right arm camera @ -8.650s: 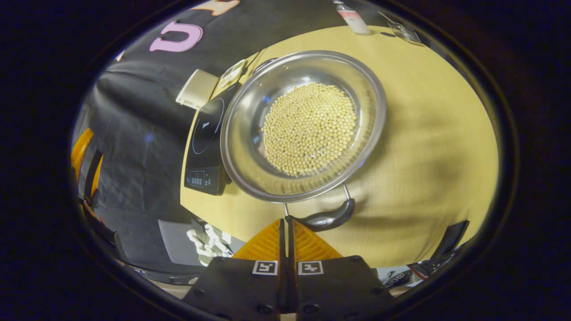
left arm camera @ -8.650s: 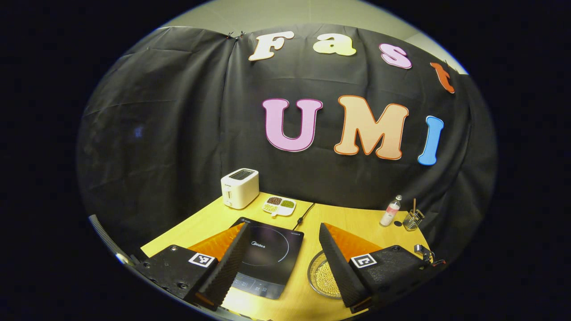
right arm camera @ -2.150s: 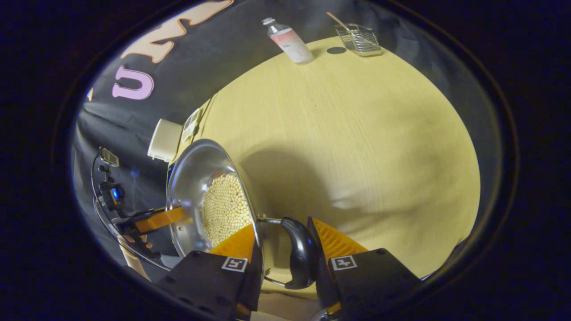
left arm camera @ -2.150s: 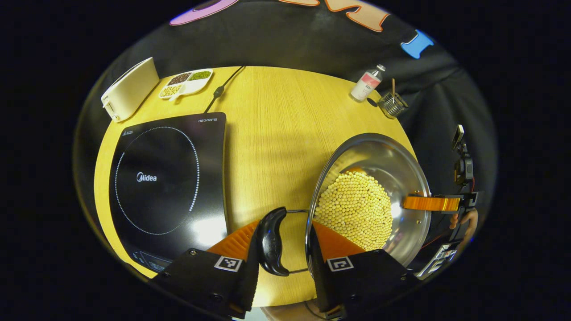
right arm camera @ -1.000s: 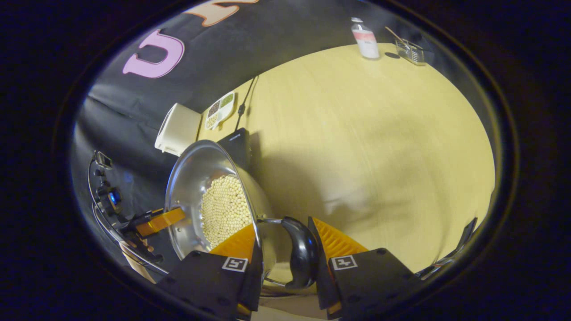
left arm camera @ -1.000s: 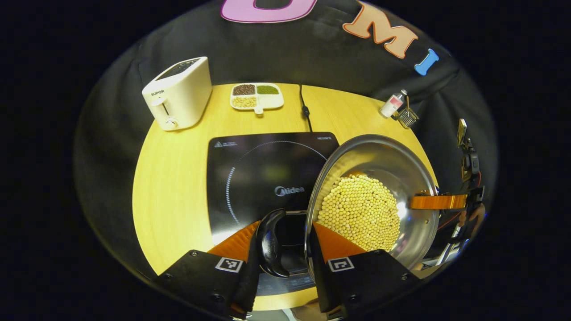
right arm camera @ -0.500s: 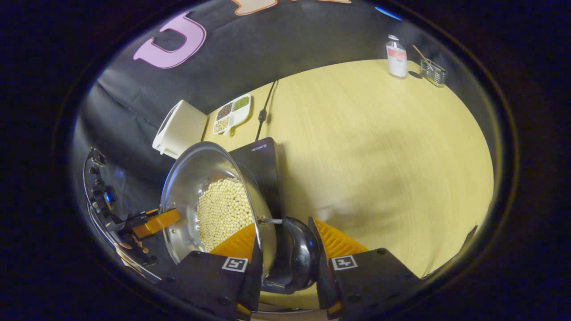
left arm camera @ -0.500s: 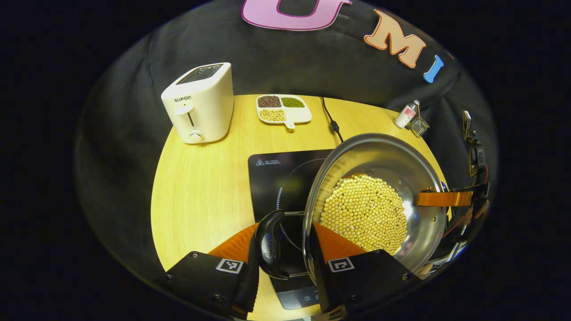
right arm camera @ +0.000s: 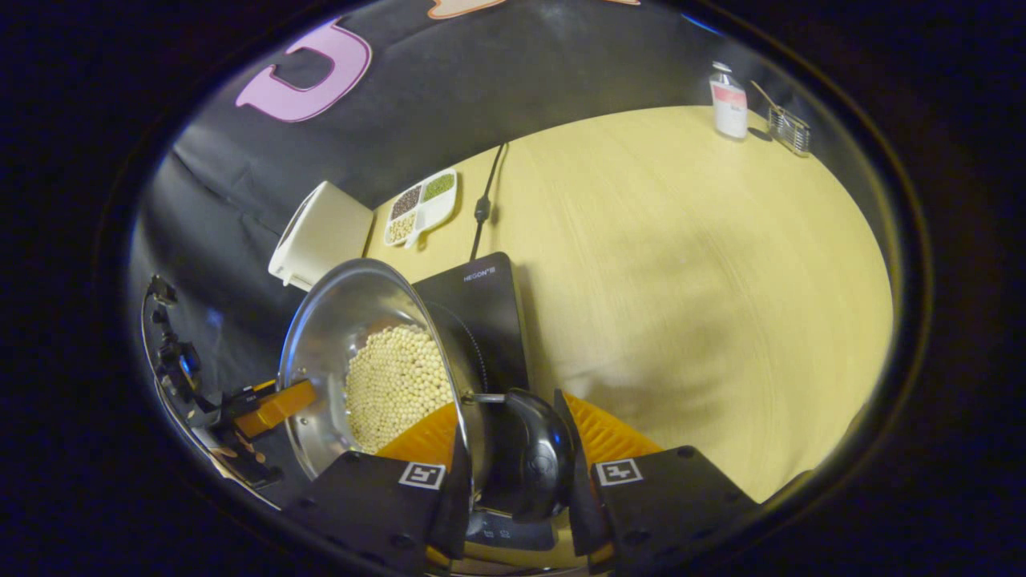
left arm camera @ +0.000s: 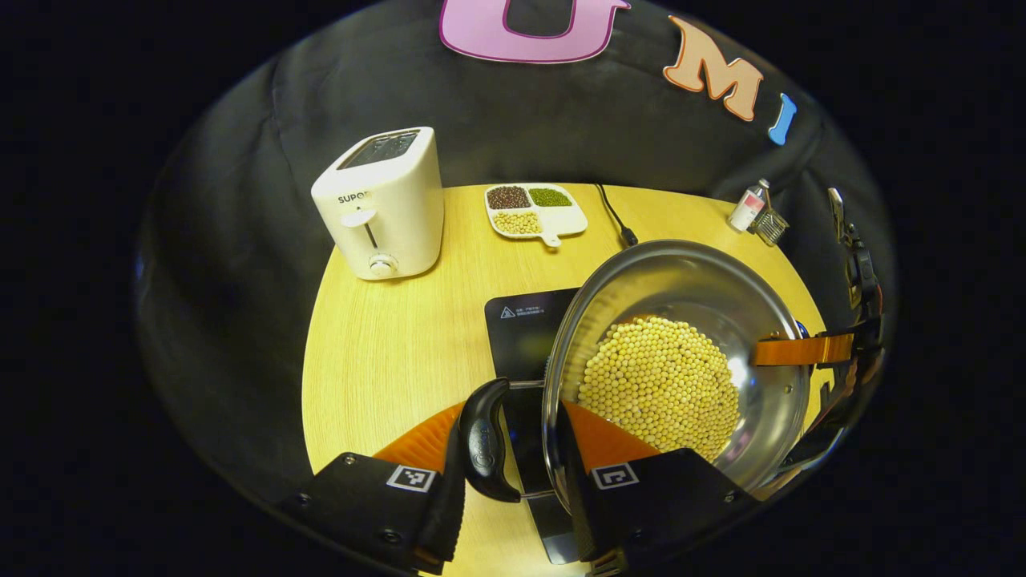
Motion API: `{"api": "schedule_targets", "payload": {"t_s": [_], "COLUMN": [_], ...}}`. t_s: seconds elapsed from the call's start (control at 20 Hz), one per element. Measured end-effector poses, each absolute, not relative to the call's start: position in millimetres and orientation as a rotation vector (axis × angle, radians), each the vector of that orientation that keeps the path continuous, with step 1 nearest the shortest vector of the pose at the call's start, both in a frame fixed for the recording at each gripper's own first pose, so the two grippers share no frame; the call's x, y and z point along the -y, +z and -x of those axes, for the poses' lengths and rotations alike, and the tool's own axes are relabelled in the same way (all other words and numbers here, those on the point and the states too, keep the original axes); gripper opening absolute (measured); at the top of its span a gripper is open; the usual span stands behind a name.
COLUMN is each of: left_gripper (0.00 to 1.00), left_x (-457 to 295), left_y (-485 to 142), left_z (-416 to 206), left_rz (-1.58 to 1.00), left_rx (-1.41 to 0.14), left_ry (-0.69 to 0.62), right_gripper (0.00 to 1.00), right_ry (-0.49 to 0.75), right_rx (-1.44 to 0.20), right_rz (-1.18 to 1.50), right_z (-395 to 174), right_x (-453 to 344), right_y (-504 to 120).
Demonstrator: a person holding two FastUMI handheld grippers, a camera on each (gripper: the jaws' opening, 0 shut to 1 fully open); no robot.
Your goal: First push the handle of the pot to place it horizontally, then grasp the pot with both hands and set it on the induction cooktop.
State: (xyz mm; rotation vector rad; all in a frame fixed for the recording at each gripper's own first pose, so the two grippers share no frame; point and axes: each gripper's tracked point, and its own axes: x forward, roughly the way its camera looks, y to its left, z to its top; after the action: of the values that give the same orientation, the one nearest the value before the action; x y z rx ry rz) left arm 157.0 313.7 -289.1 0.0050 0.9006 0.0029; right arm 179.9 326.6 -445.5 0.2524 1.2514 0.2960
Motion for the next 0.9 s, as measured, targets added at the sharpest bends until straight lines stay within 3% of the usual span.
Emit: {"api": "schedule_targets", "payload": {"t_s": [0.2,0.25,0.3,0.45,0.5,0.55,0.6,0.65,0.75,0.8,0.85,0.9], "left_gripper": [0.56,0.56,0.56,0.58,0.59,0.59,0.60,0.62,0.65,0.66,0.67,0.75], "left_x": [-320.5,-321.7,-321.4,-325.2,-325.8,-326.1,-326.5,-326.7,-331.5,-336.4,-341.9,-344.8], "left_y": [-296.8,-296.2,-295.1,-296.8,-296.6,-297.4,-298.0,-298.2,-296.7,-294.3,-289.7,-287.4], "left_z": [-161.0,-161.3,-161.6,-163.3,-162.5,-161.2,-159.6,-158.3,-157.5,-159.5,-163.0,-162.6], "left_rz": [0.005,0.001,-0.005,-0.019,-0.014,-0.008,-0.002,-0.002,-0.028,-0.043,-0.054,-0.057], "left_rx": [-0.903,-0.903,-0.901,-0.905,-0.906,-0.905,-0.908,-0.907,-0.896,-0.878,-0.853,-0.836], "left_ry": [0.018,0.020,0.022,0.028,0.031,0.033,0.037,0.039,0.062,0.078,0.102,0.116], "right_gripper": [0.53,0.60,0.53,0.56,0.49,0.56,0.52,0.58,0.53,0.58,0.73,0.81], "right_ry": [0.296,0.288,0.287,0.292,0.297,0.298,0.306,0.311,0.329,0.334,0.344,0.351], "right_rx": [-1.241,-1.242,-1.234,-1.238,-1.239,-1.235,-1.234,-1.234,-1.217,-1.203,-1.190,-1.179], "right_rz": [-0.247,-0.245,-0.237,-0.244,-0.245,-0.242,-0.241,-0.247,-0.278,-0.296,-0.311,-0.318], "right_z": [-182.5,-183.6,-184.5,-185.9,-186.1,-186.0,-187.4,-186.6,-188.7,-192.0,-193.5,-195.8], "right_x": [-329.1,-329.7,-328.4,-331.5,-332.1,-331.4,-332.7,-332.9,-337.7,-339.5,-341.9,-340.7], "right_y": [-452.3,-454.0,-456.0,-458.2,-458.8,-455.1,-458.2,-457.4,-449.0,-446.6,-444.9,-440.9]}}
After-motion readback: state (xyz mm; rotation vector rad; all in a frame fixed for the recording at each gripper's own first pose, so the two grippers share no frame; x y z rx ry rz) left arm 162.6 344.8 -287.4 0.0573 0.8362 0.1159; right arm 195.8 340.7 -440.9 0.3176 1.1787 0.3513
